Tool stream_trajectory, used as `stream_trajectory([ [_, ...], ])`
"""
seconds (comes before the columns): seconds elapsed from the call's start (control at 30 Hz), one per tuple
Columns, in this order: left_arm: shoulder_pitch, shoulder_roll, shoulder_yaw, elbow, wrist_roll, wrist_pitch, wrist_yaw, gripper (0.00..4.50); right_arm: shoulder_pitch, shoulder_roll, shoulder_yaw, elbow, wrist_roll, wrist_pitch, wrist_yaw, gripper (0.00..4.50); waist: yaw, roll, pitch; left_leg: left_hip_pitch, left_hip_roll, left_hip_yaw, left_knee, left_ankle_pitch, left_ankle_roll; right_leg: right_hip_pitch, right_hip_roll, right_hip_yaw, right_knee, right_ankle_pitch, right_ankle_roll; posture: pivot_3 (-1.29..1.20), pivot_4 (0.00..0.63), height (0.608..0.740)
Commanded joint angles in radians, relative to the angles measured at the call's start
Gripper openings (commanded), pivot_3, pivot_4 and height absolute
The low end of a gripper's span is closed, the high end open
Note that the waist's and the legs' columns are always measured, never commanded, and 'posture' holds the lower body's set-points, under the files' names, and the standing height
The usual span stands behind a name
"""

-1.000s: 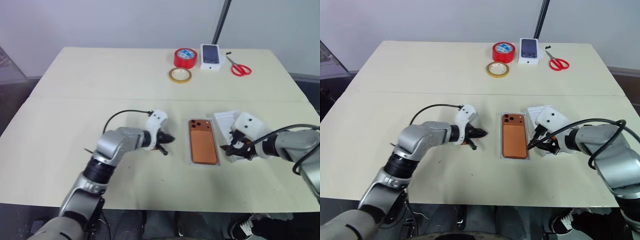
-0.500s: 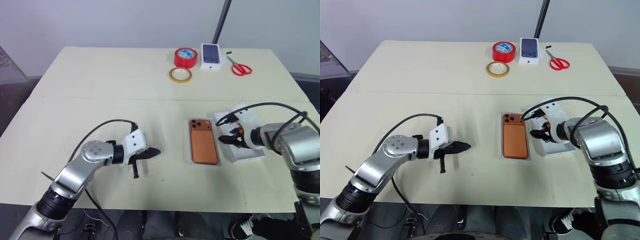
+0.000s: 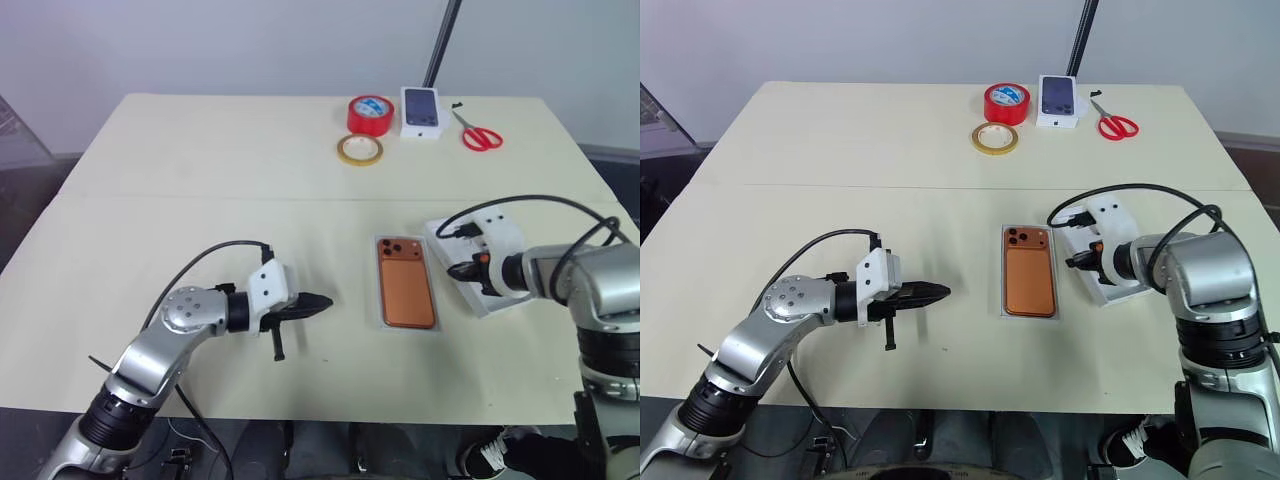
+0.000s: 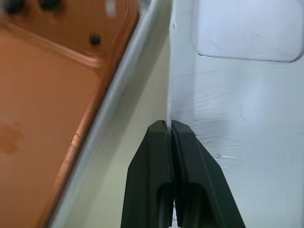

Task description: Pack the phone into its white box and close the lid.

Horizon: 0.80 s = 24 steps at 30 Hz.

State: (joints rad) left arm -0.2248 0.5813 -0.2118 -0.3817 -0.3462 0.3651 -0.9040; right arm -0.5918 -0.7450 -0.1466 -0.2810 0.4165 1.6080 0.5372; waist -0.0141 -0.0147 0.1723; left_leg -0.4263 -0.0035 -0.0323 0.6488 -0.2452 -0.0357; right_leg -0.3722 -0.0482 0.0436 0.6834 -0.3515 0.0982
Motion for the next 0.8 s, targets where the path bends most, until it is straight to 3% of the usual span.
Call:
stream_trajectory([
  [0.03, -0.006, -0.013, 0.090, 0.044, -0.022, -0.001, 0.047, 0.00, -0.102, -0.009, -0.153, 0.014, 0.205, 0.006, -0.023, 0.08, -0.003, 0.000, 0.000, 0.000, 0.000, 0.000, 0.000, 0.000, 0.000, 0.000, 0.000, 0.000, 0.000, 0.000, 0.000, 0.00, 0.150, 0.717],
  [0.17, -0.038, -0.033, 0.146, 0.143, -0.012, -0.008, 0.098, 0.00, -0.183, 0.039, -0.230, 0.133, 0.626, 0.006, -0.210, 0.08, -0.003, 0.000, 0.000, 0.000, 0.001, 0.000, 0.000, 0.000, 0.000, 0.000, 0.002, 0.000, 0.000, 0.000, 0.000, 0.00, 0.150, 0.717],
  [0.27, -0.062, -0.043, 0.154, 0.189, -0.003, -0.027, 0.106, 0.00, -0.210, 0.124, -0.229, 0.233, 0.999, 0.006, -0.471, 0.08, -0.003, 0.000, 0.000, 0.000, 0.001, 0.000, 0.000, 0.000, 0.000, 0.001, 0.002, 0.000, 0.000, 0.000, 0.000, 0.00, 0.150, 0.717],
  [0.3, -0.068, -0.046, 0.154, 0.199, -0.001, -0.034, 0.106, 0.00, -0.173, 0.097, -0.146, 0.233, 1.246, -0.119, -0.638, 0.08, -0.003, 0.000, 0.000, 0.000, 0.001, 0.000, 0.000, 0.000, 0.000, 0.000, 0.001, 0.000, 0.001, 0.000, 0.000, 0.00, 0.150, 0.717],
  [0.37, -0.083, -0.053, 0.153, 0.221, 0.006, -0.045, 0.106, 0.00, -0.116, 0.147, -0.041, 0.200, 1.512, -0.299, -0.865, 0.08, -0.003, 0.000, 0.001, -0.002, 0.001, 0.001, 0.001, 0.000, 0.001, -0.001, 0.001, 0.000, 0.001, 0.000, 0.000, 0.00, 0.150, 0.717],
  [0.53, -0.099, -0.065, 0.155, 0.229, 0.009, -0.058, 0.106, 0.00, 0.021, 0.514, -0.015, 0.017, 1.556, -0.570, -1.276, 0.08, -0.010, 0.000, 0.001, -0.002, 0.002, 0.001, 0.002, -0.001, 0.002, -0.002, 0.002, 0.000, 0.002, 0.000, 0.000, 0.00, 0.150, 0.717],
  [0.67, -0.123, -0.091, 0.130, 0.227, 0.019, -0.055, 0.114, 0.00, 0.103, 0.674, -0.039, -0.051, 1.556, -0.683, -1.571, 0.08, -0.001, 0.000, 0.001, -0.002, 0.002, 0.001, 0.002, -0.001, 0.001, -0.002, 0.002, 0.000, 0.002, 0.000, 0.000, 0.00, 0.150, 0.717],
  [0.8, -0.149, -0.131, 0.088, 0.233, 0.037, -0.056, 0.117, 0.00, 0.111, 0.664, -0.081, -0.055, 1.556, -0.672, -1.629, 1.44, 0.000, 0.000, 0.001, -0.002, 0.001, 0.001, 0.003, 0.000, 0.001, -0.002, 0.001, 0.000, 0.003, 0.000, 0.000, 0.00, 0.150, 0.717],
])
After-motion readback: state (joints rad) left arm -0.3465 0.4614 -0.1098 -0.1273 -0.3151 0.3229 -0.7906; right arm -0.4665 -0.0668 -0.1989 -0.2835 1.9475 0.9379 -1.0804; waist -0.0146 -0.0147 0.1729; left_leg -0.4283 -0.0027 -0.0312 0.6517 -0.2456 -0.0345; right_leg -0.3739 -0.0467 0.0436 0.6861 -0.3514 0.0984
